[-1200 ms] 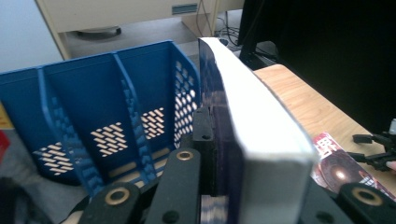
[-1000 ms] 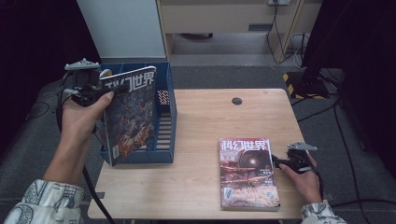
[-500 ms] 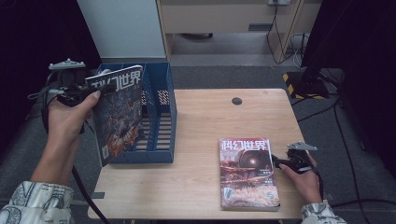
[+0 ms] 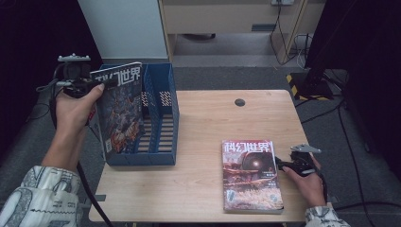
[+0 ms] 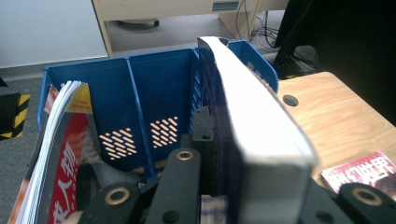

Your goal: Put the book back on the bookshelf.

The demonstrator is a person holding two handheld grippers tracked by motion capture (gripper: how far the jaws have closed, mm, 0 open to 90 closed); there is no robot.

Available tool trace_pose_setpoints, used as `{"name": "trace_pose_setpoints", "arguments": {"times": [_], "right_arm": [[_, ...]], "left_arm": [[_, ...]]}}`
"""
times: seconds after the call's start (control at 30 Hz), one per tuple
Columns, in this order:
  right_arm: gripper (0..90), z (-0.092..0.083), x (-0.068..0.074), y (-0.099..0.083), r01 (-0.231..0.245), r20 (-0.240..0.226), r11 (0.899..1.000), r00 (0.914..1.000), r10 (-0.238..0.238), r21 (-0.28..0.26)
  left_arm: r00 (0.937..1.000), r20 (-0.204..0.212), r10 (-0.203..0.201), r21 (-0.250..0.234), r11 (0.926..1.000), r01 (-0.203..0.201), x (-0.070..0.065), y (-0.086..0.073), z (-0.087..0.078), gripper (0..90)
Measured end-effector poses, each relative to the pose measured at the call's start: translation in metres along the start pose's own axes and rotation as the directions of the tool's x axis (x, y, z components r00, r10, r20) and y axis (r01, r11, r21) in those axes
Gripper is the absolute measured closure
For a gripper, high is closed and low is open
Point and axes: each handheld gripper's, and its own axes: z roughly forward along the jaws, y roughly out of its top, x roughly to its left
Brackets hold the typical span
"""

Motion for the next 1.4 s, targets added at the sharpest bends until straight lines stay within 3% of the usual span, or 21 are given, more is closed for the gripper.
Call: {"name": "trace_pose_setpoints", "arguments": {"times": [0.3, 1.0, 1.4], "right_arm": [[20.2, 0.0, 0.001, 0.0, -0.012, 0.005, 1.0, 0.9999, 0.012, -0.001], [20.3, 0.0, 0.001, 0.0, -0.014, 0.006, 1.0, 0.9999, 0.014, -0.001], [20.3, 0.0, 0.001, 0.0, -0.014, 0.005, 1.0, 0.9999, 0.014, -0.001]], "left_arm": [[0.9994, -0.024, -0.024, -0.007, 0.9997, 0.024, 0.009, 0.003, 0.012, 82.3], [0.9992, -0.027, -0.031, -0.003, 0.9995, 0.031, 0.001, 0.0, 0.046, 82.3], [0.9983, -0.047, -0.034, -0.004, 0.9994, 0.034, 0.003, -0.002, 0.055, 82.3]]}}
